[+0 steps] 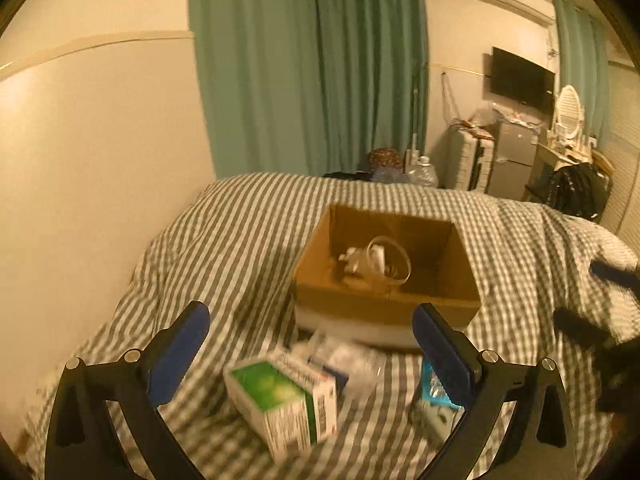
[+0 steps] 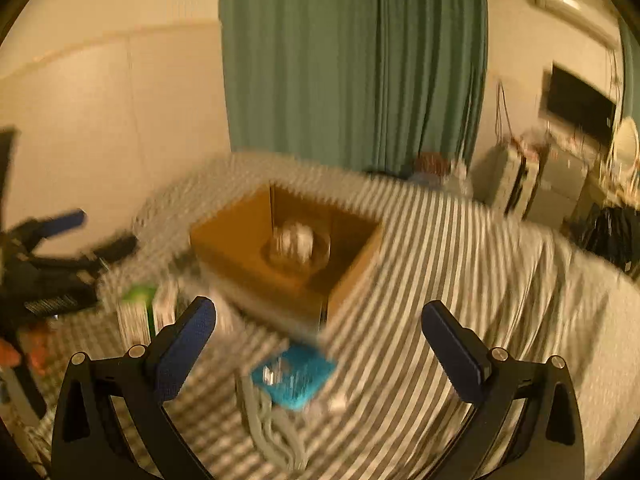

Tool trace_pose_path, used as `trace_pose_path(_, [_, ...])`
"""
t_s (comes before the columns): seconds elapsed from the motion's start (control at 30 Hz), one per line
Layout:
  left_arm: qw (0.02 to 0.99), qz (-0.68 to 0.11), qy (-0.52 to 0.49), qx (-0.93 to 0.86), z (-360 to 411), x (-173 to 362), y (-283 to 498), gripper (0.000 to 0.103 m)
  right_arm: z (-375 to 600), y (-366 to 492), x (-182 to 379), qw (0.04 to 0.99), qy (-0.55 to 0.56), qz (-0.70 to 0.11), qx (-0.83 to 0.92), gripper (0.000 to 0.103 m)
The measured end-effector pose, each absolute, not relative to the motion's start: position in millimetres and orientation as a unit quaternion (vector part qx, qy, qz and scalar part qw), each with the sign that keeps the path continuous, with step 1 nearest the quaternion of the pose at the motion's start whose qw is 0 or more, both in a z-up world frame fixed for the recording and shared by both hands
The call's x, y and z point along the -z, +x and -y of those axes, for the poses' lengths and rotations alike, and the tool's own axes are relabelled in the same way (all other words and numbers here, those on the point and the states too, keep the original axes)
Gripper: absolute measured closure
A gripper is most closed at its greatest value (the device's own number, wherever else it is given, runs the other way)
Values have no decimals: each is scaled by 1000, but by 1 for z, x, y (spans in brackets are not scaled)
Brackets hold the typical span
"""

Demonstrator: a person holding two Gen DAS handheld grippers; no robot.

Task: Organize objects
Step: 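Grasp the grey-green scissors tool with the right tool while the left tool grasps the green medicine box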

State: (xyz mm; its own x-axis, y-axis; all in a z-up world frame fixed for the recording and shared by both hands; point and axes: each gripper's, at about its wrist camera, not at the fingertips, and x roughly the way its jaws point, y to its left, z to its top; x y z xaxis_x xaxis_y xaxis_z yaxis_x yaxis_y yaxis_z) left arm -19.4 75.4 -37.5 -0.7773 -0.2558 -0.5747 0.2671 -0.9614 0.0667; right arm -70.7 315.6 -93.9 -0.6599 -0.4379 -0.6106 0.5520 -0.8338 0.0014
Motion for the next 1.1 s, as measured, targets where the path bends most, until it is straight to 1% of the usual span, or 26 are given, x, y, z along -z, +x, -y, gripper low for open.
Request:
trace_pose_path(0.07, [185,-8,285,940,-81,52,-3,0,-318,-65,130,264,339,-93,898,0])
trace_pose_path(0.17, [199,-11,286,937,-88,82,13,0,-319,-66,171,255,381,-99,883,0])
trace_pose_path(0.3, [199,-23,327,923,-90,118,15,0,-311,-65,200,272,421,-112,858,0])
trace_pose_path(0.47, [202,-40,363,909,-84,143,10,0,-293,-60,234,273,459,-151,832,0])
trace_pose_path(0.5, [203,-43,367,907,-82,146,10,0,-290,-58,237,276,465,-154,827,2])
trace_pose_path(0.57, [205,-50,371,904,-77,150,11,0,-286,-57,246,280,477,-164,817,10])
trace_pose_path(0.67, [207,-61,375,902,-73,156,14,0,-282,-58,258,284,499,-174,800,26])
trace_pose_path(0.7, [207,-63,375,901,-72,157,14,0,-282,-58,260,290,503,-169,796,36])
trace_pose_path(0.73, [207,-63,376,901,-72,158,13,0,-283,-57,260,297,503,-166,794,44])
trace_pose_path(0.77, [208,-60,377,900,-71,159,11,0,-283,-55,258,295,498,-170,798,46])
trace_pose_path(0.93, [222,-52,382,895,-72,167,2,0,-288,-49,249,304,482,-162,806,48])
trace_pose_path(1.1, [243,-70,376,891,-68,175,-8,0,-292,-41,242,312,466,-161,812,49])
